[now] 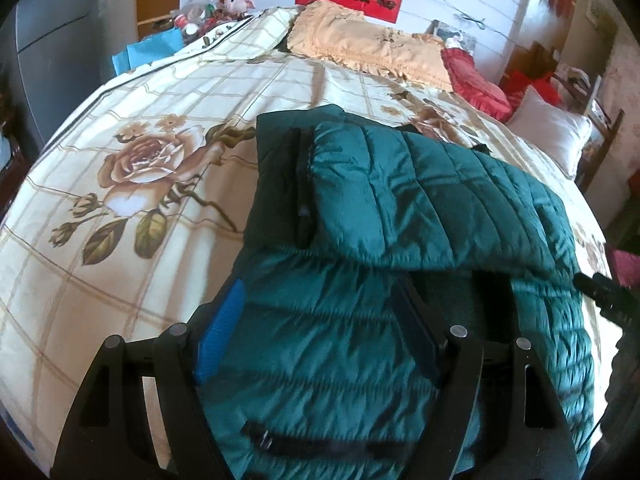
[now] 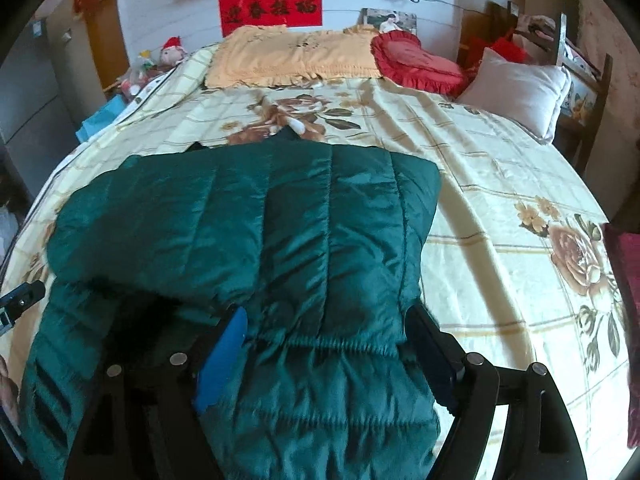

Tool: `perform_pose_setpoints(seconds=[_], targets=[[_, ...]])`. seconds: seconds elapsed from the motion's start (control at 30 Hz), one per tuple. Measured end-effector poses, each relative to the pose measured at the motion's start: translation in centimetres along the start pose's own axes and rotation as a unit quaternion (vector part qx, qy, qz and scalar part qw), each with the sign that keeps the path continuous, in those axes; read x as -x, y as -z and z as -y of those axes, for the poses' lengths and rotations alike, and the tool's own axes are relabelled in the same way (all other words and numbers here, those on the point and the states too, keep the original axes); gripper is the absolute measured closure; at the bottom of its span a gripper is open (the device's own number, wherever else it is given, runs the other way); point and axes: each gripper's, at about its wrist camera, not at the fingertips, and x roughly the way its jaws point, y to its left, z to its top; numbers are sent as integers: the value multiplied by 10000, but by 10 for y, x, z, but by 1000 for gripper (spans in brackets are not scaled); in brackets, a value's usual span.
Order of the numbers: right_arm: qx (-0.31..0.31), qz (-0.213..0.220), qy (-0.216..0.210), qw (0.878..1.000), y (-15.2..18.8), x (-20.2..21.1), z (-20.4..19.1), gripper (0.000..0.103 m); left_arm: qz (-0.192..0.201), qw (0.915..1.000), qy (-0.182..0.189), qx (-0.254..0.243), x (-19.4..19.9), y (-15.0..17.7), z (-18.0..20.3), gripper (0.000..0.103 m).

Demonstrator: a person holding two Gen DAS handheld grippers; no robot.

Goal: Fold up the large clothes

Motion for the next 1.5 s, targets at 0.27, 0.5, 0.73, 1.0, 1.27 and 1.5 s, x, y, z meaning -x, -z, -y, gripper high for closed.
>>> perform_pose_setpoints(seconds=[0.27,0.5,0.73,1.0,1.27,1.5], targets=[[121,-74,-126,9998,36,22,-6,24,-13,9999,18,-166,31,42,-14,27],[184,-159,-108,9996,72,36,-6,24,-181,9998,76,-41,46,77,-34,27],[149,-237,-111,9995,103,52,-10,24,-334,9991,184,198,52,99,-48,27],[51,-282,-233,9993,132,75,-10,22,-403,9988,193,223,63,116,-58,27],[89,-358,-269,9990,156,94,-3,17,-493,9984,112,263,70,129,-67,27],[53,-498,-247,9984,169,101,7,17,-589,9978,112,290,73,138,-72,27]])
